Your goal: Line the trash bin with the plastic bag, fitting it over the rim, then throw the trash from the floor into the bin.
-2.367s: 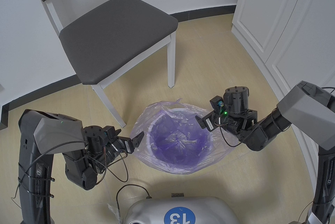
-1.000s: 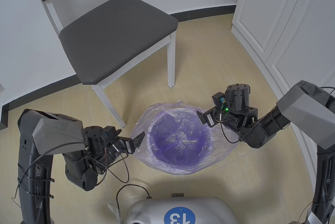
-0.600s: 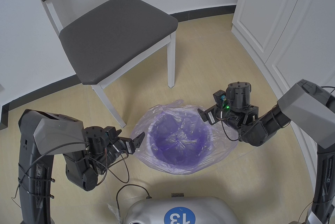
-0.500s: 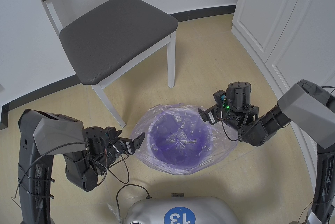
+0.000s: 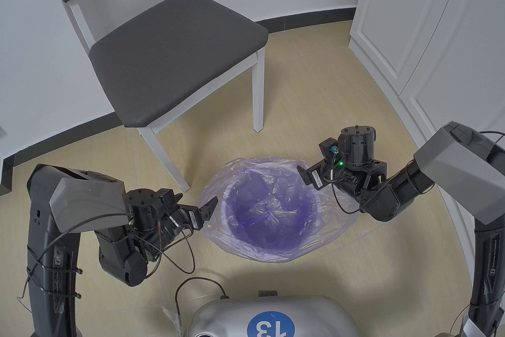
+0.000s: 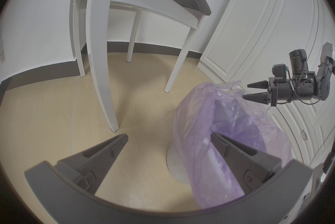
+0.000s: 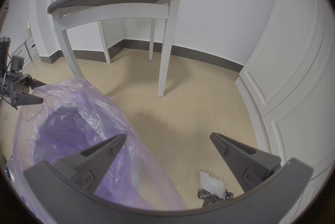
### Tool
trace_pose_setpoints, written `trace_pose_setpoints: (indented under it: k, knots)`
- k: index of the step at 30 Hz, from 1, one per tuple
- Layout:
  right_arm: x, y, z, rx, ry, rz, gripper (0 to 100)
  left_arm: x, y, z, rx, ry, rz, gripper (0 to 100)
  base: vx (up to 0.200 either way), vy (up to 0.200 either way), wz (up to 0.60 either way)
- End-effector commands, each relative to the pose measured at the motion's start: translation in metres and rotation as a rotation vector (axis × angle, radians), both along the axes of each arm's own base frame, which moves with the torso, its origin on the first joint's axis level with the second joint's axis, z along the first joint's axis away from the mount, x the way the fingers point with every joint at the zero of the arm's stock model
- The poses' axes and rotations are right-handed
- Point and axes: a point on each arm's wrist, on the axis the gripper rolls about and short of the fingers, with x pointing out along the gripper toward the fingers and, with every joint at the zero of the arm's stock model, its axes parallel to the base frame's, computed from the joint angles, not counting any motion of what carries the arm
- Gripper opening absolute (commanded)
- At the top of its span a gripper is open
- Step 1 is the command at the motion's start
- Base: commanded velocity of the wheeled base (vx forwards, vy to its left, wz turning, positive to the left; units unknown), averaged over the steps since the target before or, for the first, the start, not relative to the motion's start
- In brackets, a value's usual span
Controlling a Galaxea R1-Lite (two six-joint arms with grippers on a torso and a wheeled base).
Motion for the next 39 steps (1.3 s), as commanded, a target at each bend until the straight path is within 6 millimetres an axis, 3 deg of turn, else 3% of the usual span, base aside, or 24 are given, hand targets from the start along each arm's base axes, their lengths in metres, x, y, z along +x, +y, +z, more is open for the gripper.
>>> trace_pose_setpoints:
  k: [1, 6, 8, 21, 28, 33, 36, 39]
  knots:
    - [0.006, -0.009, -0.003, -0.006, 0.006, -0.024, 100, 0.009, -0.003, -0.007, -0.005, -0.022, 0.021, 100, 0.000, 0.000, 0.00]
    - [0.011, -0.013, -0.006, -0.018, 0.003, -0.031, 100, 0.013, -0.004, -0.009, -0.009, -0.030, 0.026, 100, 0.000, 0.000, 0.00]
    - [0.029, -0.016, -0.017, -0.013, -0.011, -0.052, 100, 0.025, 0.001, -0.010, -0.016, -0.058, 0.075, 100, 0.000, 0.000, 0.00]
    - [0.062, -0.002, -0.053, 0.000, -0.025, -0.058, 100, 0.033, 0.004, -0.008, -0.022, -0.075, 0.092, 100, 0.000, 0.000, 0.00]
    - [0.063, -0.001, -0.063, -0.006, -0.010, -0.056, 100, 0.032, 0.010, -0.019, 0.003, -0.009, 0.104, 100, 0.000, 0.000, 0.00]
    - [0.063, -0.002, -0.058, -0.001, -0.019, -0.060, 100, 0.029, 0.013, -0.023, 0.012, 0.021, 0.098, 100, 0.000, 0.000, 0.00]
    - [0.063, -0.005, -0.037, 0.019, -0.057, -0.065, 100, 0.029, 0.013, -0.017, 0.004, 0.002, 0.097, 100, 0.000, 0.000, 0.00]
    - [0.056, -0.009, -0.002, 0.041, -0.109, -0.068, 100, 0.026, 0.013, 0.004, -0.017, -0.053, 0.096, 100, 0.000, 0.000, 0.00]
